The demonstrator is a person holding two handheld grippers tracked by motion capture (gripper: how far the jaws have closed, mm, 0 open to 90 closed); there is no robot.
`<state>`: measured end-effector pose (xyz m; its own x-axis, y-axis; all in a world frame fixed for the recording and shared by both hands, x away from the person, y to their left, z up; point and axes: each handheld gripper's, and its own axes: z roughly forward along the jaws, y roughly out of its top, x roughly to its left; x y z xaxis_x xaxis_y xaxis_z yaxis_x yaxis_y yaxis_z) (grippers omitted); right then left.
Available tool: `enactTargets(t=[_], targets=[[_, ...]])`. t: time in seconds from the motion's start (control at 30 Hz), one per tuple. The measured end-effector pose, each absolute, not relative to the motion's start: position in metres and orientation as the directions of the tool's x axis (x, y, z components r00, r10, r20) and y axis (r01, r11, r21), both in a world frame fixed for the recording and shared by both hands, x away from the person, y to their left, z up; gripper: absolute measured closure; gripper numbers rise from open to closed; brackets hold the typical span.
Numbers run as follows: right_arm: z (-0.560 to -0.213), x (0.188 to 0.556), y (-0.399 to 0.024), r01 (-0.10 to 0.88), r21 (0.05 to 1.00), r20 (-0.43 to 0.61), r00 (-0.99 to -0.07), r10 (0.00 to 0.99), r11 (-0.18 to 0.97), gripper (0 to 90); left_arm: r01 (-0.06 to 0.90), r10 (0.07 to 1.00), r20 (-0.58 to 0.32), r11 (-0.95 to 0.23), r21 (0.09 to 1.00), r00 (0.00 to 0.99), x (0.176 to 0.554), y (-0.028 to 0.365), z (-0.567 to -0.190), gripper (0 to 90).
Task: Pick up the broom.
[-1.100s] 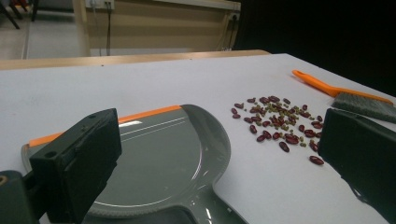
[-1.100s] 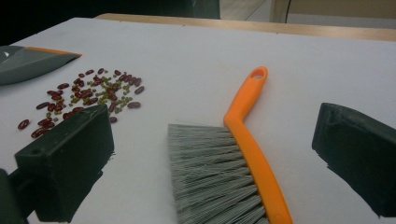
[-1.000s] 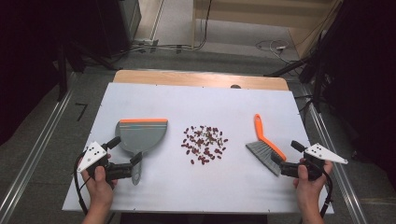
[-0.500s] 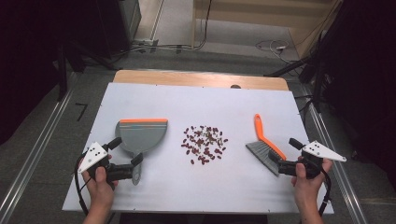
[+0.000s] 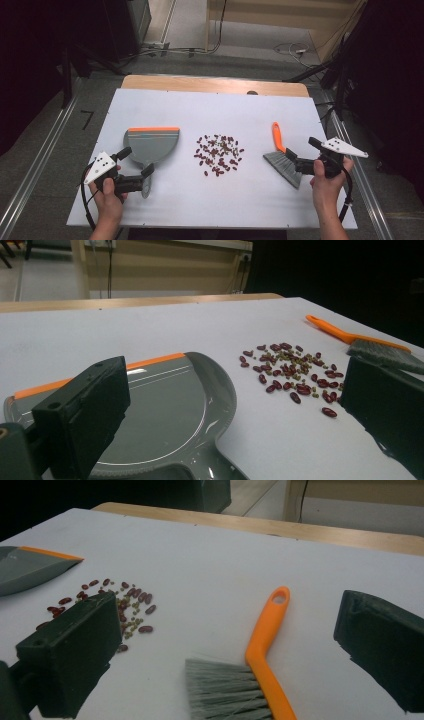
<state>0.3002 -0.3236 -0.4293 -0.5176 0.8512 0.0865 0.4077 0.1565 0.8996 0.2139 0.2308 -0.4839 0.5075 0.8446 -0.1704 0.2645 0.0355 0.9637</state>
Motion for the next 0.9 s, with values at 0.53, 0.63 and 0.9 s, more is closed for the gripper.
enactTargets(t=[0.53,0.63,0.9], targets=[[-0.43,0.353,-0.299,0.593,0.776,0.068,-0.415,0.907,0.213,37.1,0.267,0.846,-0.148,0.007,0.964,0.512,0.214,0.229,-0.483,0.0],[-0.438,0.365,-0.297,0.655,0.725,0.083,-0.389,0.917,0.212,42.7,0.266,0.848,-0.15,0.011,0.964,0.509,0.213,0.23,-0.482,0.0],[-0.455,0.378,-0.296,0.734,0.632,0.075,-0.376,0.924,0.247,60.6,0.275,0.847,-0.156,0.012,0.961,0.509,0.212,0.232,-0.484,0.0]])
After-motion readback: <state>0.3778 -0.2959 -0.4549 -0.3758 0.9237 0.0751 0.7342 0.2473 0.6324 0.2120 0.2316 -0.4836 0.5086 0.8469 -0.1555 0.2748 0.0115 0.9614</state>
